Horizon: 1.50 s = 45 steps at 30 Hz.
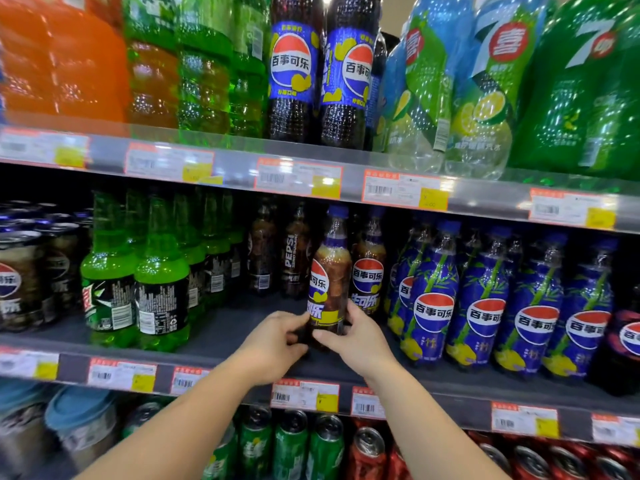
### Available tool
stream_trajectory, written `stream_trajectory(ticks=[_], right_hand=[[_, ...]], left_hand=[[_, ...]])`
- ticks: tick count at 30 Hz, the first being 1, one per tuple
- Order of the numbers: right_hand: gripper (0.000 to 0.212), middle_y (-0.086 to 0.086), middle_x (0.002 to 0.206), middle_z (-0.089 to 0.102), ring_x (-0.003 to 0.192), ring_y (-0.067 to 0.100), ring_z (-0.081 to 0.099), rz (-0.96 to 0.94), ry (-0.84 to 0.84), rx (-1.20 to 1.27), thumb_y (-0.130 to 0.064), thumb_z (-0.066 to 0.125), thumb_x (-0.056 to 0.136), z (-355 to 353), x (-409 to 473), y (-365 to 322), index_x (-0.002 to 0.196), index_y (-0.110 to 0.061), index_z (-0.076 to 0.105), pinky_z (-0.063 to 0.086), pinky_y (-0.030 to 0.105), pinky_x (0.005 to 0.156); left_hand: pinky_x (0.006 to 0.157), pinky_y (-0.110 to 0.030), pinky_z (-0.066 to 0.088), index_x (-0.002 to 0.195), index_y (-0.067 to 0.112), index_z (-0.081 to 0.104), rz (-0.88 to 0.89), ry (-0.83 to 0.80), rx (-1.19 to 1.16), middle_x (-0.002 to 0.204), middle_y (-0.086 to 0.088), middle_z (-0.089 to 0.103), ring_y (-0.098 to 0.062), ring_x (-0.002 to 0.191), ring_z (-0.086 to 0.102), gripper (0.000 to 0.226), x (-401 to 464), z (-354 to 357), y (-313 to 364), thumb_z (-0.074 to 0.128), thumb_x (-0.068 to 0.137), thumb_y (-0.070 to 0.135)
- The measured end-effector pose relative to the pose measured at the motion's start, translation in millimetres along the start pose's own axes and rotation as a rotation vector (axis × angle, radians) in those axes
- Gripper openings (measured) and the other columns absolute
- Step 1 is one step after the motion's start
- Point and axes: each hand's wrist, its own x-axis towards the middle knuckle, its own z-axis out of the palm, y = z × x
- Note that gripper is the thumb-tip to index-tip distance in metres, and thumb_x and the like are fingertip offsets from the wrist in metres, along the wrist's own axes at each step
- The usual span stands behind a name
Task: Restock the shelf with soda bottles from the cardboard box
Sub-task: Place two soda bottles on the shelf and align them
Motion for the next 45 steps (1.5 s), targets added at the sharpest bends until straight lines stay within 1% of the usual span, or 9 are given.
stream_trajectory(ticks=[3,8,15,19,24,33,37,42,45], right_hand=[[0.063,-0.004,0.113,0.058,0.107,0.014,0.056,0.03,0.115,-0.107,-0.036,0.085,0.061,7.4,14.5,2.8,0.117,-0.034,0.054,0.047,0.036,0.099],[0.062,-0.001,0.109,0.066,0.102,0.017,0.062,0.069,0.189,-0.099,-0.033,0.088,0.06,12.6,23.4,6.3,0.111,-0.024,0.054,0.051,0.039,0.094],[0.059,0.0,0.11,0.061,0.094,0.007,0.054,0.079,0.145,0.03,-0.015,0.081,0.075,8.9,24.4,2.0,0.125,-0.01,0.05,0.043,0.021,0.085],[0.059,0.005,0.117,0.063,0.1,0.007,0.055,0.083,0.109,0.13,-0.008,0.077,0.078,6.9,21.3,3.9,0.129,-0.011,0.049,0.045,0.021,0.088],[0.067,0.009,0.118,0.058,0.112,0.014,0.053,0.101,-0.004,0.131,-0.001,0.074,0.079,-10.6,21.7,12.7,0.137,-0.015,0.045,0.047,0.021,0.085],[0.067,0.008,0.12,0.056,0.107,0.017,0.058,0.116,-0.01,-0.012,-0.018,0.07,0.086,-28.8,27.1,26.0,0.141,-0.041,0.039,0.045,0.022,0.086],[0.068,0.008,0.122,0.054,0.11,0.017,0.056,0.116,0.027,-0.006,-0.015,0.069,0.086,-35.7,29.7,29.6,0.142,-0.039,0.039,0.045,0.024,0.091],[0.071,0.011,0.131,0.051,0.112,0.015,0.052,0.092,0.036,-0.022,-0.013,0.069,0.086,-34.3,25.3,31.5,0.144,-0.037,0.036,0.043,0.023,0.089],[0.07,0.01,0.132,0.05,0.108,0.013,0.05,0.084,0.038,-0.037,-0.013,0.068,0.087,-32.1,22.7,32.7,0.145,-0.035,0.036,0.039,0.02,0.085]], left_hand=[[0.085,0.001,0.037,0.132,0.023,0.052,0.032,-0.078,-0.003,0.119,0.005,0.047,-0.003,0.103,0.053,0.054,0.0,-7.8,1.4,0.06,0.086,-0.005],[0.099,-0.019,0.038,0.129,0.032,0.055,0.002,0.046,0.112,0.125,0.006,0.053,-0.006,0.11,0.053,0.048,1.2,-16.7,-12.3,0.067,0.085,0.016],[0.113,-0.035,0.028,0.134,0.049,0.042,0.083,0.044,0.322,0.142,0.008,0.043,-0.014,0.132,0.04,0.057,5.2,-11.1,-21.1,0.066,0.083,0.037],[0.116,-0.038,0.019,0.134,0.06,0.027,0.094,-0.033,0.448,0.152,0.007,0.029,-0.017,0.14,0.026,0.057,5.1,-12.4,-17.1,0.057,0.088,0.045],[0.118,-0.033,0.014,0.131,0.061,0.031,0.095,-0.16,0.253,0.157,0.003,0.018,-0.016,0.145,0.011,0.055,7.5,-23.4,-11.2,0.059,0.09,0.038],[0.119,-0.047,0.006,0.109,0.082,0.027,0.112,-0.306,0.271,0.161,0.002,0.003,-0.021,0.147,0.005,0.048,29.3,-9.9,-7.3,0.056,0.087,0.051],[0.117,-0.053,-0.001,0.115,0.077,0.027,0.091,-0.304,0.323,0.159,0.014,0.004,-0.014,0.146,0.009,0.046,43.2,-2.5,-3.4,0.053,0.088,0.052],[0.117,-0.052,0.002,0.134,0.061,0.028,0.055,-0.299,0.308,0.16,0.008,0.001,-0.012,0.146,0.009,0.054,57.7,0.7,0.6,0.056,0.089,0.046],[0.118,-0.052,0.008,0.129,0.066,0.027,0.067,-0.294,0.293,0.16,0.006,0.001,-0.014,0.146,0.011,0.056,64.5,3.0,-3.0,0.058,0.088,0.046]])
